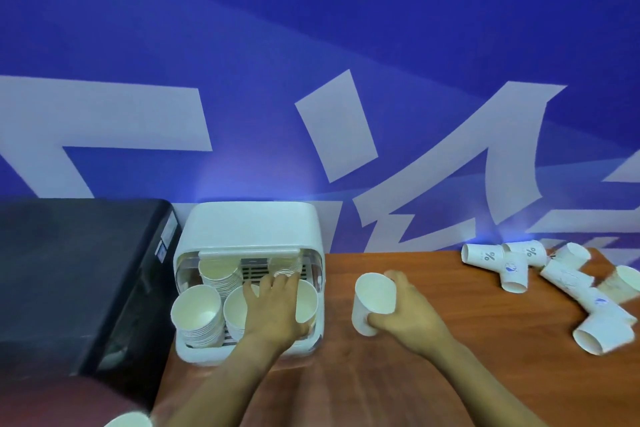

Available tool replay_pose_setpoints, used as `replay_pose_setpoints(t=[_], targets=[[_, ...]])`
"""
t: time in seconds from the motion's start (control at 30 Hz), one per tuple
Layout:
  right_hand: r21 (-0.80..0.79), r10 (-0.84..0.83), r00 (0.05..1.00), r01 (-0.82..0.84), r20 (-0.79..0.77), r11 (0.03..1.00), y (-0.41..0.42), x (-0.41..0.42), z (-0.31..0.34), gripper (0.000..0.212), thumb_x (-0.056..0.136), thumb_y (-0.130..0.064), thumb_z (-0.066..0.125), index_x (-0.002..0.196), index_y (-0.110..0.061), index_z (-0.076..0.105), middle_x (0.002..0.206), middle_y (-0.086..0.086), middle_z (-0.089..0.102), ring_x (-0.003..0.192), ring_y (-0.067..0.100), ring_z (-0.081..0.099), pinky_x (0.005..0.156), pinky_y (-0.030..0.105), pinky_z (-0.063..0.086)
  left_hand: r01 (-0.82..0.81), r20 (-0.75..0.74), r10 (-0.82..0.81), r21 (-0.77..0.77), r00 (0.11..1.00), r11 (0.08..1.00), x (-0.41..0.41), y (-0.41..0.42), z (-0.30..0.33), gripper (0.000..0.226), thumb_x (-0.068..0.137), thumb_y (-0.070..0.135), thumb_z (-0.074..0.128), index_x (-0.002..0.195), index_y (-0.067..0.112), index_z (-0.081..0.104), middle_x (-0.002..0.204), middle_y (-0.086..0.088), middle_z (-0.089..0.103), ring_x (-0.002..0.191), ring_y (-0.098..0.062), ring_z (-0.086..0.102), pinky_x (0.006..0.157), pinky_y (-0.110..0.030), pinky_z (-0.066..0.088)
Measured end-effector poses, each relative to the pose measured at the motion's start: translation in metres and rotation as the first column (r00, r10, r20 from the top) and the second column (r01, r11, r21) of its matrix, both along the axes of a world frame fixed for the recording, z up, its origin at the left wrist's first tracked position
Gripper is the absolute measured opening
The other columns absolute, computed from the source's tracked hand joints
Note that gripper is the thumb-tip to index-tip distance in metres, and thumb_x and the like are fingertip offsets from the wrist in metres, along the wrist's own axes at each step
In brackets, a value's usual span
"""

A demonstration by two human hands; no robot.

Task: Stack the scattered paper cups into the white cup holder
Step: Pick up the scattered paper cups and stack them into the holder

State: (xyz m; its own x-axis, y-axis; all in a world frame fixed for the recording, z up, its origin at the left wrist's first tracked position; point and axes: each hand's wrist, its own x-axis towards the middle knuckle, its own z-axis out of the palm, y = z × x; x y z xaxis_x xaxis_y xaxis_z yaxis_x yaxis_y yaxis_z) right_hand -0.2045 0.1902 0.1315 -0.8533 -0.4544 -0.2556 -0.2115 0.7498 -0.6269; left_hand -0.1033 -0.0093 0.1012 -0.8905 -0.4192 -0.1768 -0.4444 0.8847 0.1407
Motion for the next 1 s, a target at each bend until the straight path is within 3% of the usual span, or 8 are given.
replay_pose_setpoints(t=[0.1,0.2,0.33,0.47,0.6,0.73,0.87,1.0], targets=[[-0.002,0.012,1.0,-0.012,0.023,1.0,0.004,-0.002,-0.008,0.078,0.053,-0.042,0.067,0.124,-0.026,0.039,0.116,-0.005,0.054,0.102,0.015,0.054,0.085,0.032,0.047,-0.008,0.076,0.001,0.091,0.997,0.996,-0.003,0.004,-0.001,0.102,0.075,0.06,0.064,0.152,0.023,0.008,0.156,0.004,0.018,0.146,-0.022,0.009,0.113,-0.061,0.003],[0.012,0.016,0.999,-0.017,0.044,1.0,0.007,-0.004,-0.013,0.081,0.058,-0.035,0.07,0.13,-0.025,0.036,0.121,-0.003,0.05,0.105,0.016,0.052,0.089,0.032,0.046,-0.016,0.09,0.004,0.126,0.996,0.992,0.002,0.004,-0.001,0.101,0.077,0.06,0.062,0.153,0.024,0.006,0.16,0.006,0.007,0.148,-0.019,0.0,0.113,-0.062,-0.001],[-0.034,0.085,0.995,-0.084,0.044,0.996,-0.013,0.001,-0.012,0.075,0.064,-0.024,0.073,0.13,-0.025,0.036,0.124,-0.003,0.046,0.107,0.015,0.049,0.089,0.028,0.044,-0.051,0.016,0.05,0.147,0.999,0.988,0.019,-0.002,0.005,0.091,0.081,0.06,0.057,0.151,0.031,0.008,0.16,0.006,0.008,0.148,-0.018,0.001,0.116,-0.058,0.002],[-0.161,0.216,0.976,-0.207,0.036,0.965,-0.051,0.017,-0.014,0.072,0.067,-0.027,0.072,0.129,-0.028,0.035,0.125,-0.004,0.045,0.108,0.013,0.05,0.088,0.026,0.044,-0.088,-0.014,0.091,0.125,0.996,0.988,0.039,-0.012,0.018,0.081,0.086,0.055,0.054,0.151,0.032,0.011,0.157,0.006,0.012,0.146,-0.017,0.007,0.115,-0.054,0.005],[-0.186,0.186,0.982,-0.177,0.032,0.966,-0.074,0.034,-0.024,0.079,0.071,-0.028,0.074,0.136,-0.031,0.029,0.13,-0.009,0.041,0.115,0.014,0.049,0.093,0.03,0.045,-0.136,-0.013,0.139,0.156,0.99,0.978,0.054,-0.02,0.027,0.076,0.088,0.05,0.054,0.15,0.033,0.013,0.156,0.007,0.013,0.145,-0.016,0.008,0.116,-0.052,0.003],[-0.12,0.123,0.992,-0.122,0.0,0.985,-0.084,0.043,-0.032,0.081,0.073,-0.04,0.071,0.139,-0.034,0.025,0.14,-0.011,0.038,0.119,0.017,0.05,0.095,0.032,0.044,-0.146,-0.032,0.153,0.173,0.988,0.974,0.058,-0.028,0.031,0.071,0.089,0.048,0.054,0.148,0.034,0.017,0.155,0.007,0.015,0.144,-0.016,0.01,0.116,-0.051,0.005],[0.085,0.163,0.985,-0.158,-0.058,0.984,-0.089,0.039,-0.034,0.083,0.075,-0.048,0.066,0.143,-0.035,0.021,0.138,-0.006,0.039,0.122,0.022,0.049,0.093,0.034,0.045,-0.137,-0.036,0.145,0.176,0.989,0.975,0.052,-0.03,0.036,0.071,0.09,0.046,0.052,0.15,0.033,0.015,0.156,0.007,0.014,0.145,-0.016,0.009,0.117,-0.05,0.005],[0.187,0.207,0.978,-0.208,0.026,0.96,-0.086,0.031,-0.039,0.095,0.07,-0.056,0.069,0.147,-0.031,0.021,0.138,-0.001,0.039,0.127,0.023,0.044,0.1,0.035,0.042,-0.115,-0.055,0.128,0.197,0.99,0.974,0.046,-0.028,0.035,0.07,0.09,0.044,0.053,0.149,0.035,0.016,0.154,0.007,0.018,0.144,-0.017,0.011,0.116,-0.049,0.007]])
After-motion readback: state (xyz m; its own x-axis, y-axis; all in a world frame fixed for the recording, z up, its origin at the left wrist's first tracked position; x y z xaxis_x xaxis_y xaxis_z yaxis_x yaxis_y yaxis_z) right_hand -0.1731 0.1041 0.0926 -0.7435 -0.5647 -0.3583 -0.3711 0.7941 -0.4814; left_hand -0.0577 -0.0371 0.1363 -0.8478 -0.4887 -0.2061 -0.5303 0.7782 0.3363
